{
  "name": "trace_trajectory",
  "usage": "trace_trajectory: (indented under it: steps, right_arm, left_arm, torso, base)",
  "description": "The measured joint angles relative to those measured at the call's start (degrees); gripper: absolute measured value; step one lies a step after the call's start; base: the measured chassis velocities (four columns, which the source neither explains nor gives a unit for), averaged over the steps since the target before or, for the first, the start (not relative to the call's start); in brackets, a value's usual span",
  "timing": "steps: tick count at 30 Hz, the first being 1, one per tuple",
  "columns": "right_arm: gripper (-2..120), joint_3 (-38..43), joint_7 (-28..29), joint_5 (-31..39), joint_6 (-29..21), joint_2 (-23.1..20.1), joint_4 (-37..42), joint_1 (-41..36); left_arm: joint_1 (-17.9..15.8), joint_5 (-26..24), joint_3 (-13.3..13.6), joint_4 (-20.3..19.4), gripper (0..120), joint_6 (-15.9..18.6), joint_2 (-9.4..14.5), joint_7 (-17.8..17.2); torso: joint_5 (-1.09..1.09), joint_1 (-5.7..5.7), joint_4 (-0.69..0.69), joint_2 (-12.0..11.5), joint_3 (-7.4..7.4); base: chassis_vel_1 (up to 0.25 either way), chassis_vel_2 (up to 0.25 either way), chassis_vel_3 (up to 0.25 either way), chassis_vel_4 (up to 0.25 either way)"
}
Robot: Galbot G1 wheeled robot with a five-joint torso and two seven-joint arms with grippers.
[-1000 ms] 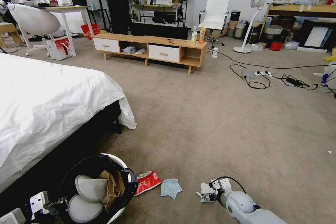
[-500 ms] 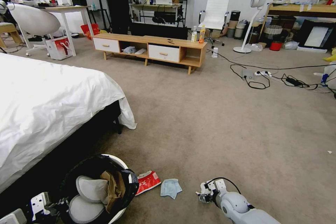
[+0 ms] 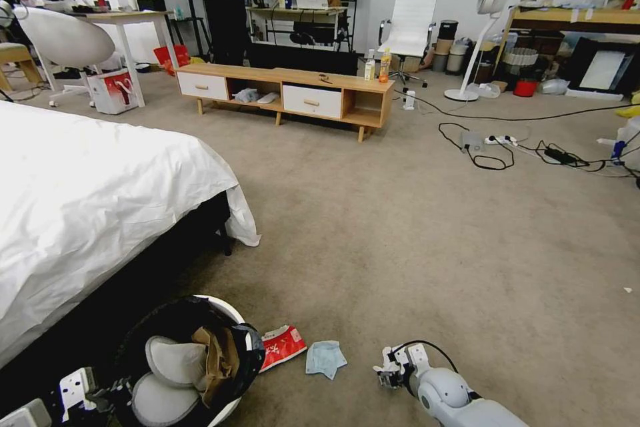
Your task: Pick up the trash bin and place the garbage on the floor into it.
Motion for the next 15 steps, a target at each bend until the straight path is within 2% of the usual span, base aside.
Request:
trace_trajectory:
  steps: [3, 6, 7, 9, 10, 12, 13, 15]
  right_arm:
    - [62, 0.0, 0.0, -0.1, 0.1, -0.1, 0.3, -0.2]
    - [51, 0.0, 0.0, -0.3, 0.1, -0.1, 0.5, -0.4]
    - [51, 0.0, 0.0, -0.3, 0.1, -0.1, 0.5, -0.4]
    - [41, 0.0, 0.0, -0.5, 0.3, -0.2, 0.4, -0.4]
    - [41, 0.0, 0.0, -0.5, 0.3, -0.2, 0.4, -0.4]
    - [30, 0.0, 0.0, -0.6, 0.4, -0.5, 0.5, -0.5]
    - [30, 0.0, 0.0, -0.6, 0.4, -0.5, 0.5, -0.5]
    - [19, 0.1, 0.2, -0.6, 0.4, -0.8, 0.9, -0.8]
  left_arm:
    - [-0.1, 0.0, 0.0, 0.1, 2, 0.0, 0.0, 0.0]
    - [-0.3, 0.2, 0.2, 0.3, 2, 0.0, 0.0, 0.0]
    - [-0.3, 0.2, 0.2, 0.3, 2, 0.0, 0.0, 0.0]
    - [-0.3, 0.2, 0.3, 0.3, 2, 0.0, -0.1, 0.0]
    - [-0.3, 0.2, 0.3, 0.3, 2, 0.0, -0.1, 0.0]
    - [-0.3, 0.3, 0.2, 0.3, 2, 0.0, -0.1, 0.0]
    - [-0.3, 0.3, 0.2, 0.3, 2, 0.0, -0.1, 0.0]
    - [-0.4, 0.3, 0.3, 0.3, 2, 0.0, -0.1, 0.0]
  torso:
    - [0.01, 0.0, 0.0, 0.0, 0.0]
    - [0.02, 0.0, 0.01, 0.0, 0.0]
    - [0.02, 0.0, 0.01, 0.0, 0.0]
    - [0.02, 0.0, 0.01, 0.0, 0.0]
    - [0.02, 0.0, 0.01, 0.0, 0.0]
    - [-0.01, 0.0, -0.01, 0.0, 0.01]
    - [-0.01, 0.0, -0.01, 0.0, 0.01]
    - [0.0, 0.0, -0.02, 0.0, 0.01]
  base:
    - [0.0, 0.0, 0.0, 0.0]
    - [0.0, 0.0, 0.0, 0.0]
    - [0.0, 0.0, 0.0, 0.0]
    - [0.0, 0.0, 0.0, 0.0]
    - [0.0, 0.0, 0.0, 0.0]
    - [0.0, 0.0, 0.0, 0.0]
    - [0.0, 0.0, 0.0, 0.0]
    - [0.0, 0.0, 0.0, 0.0]
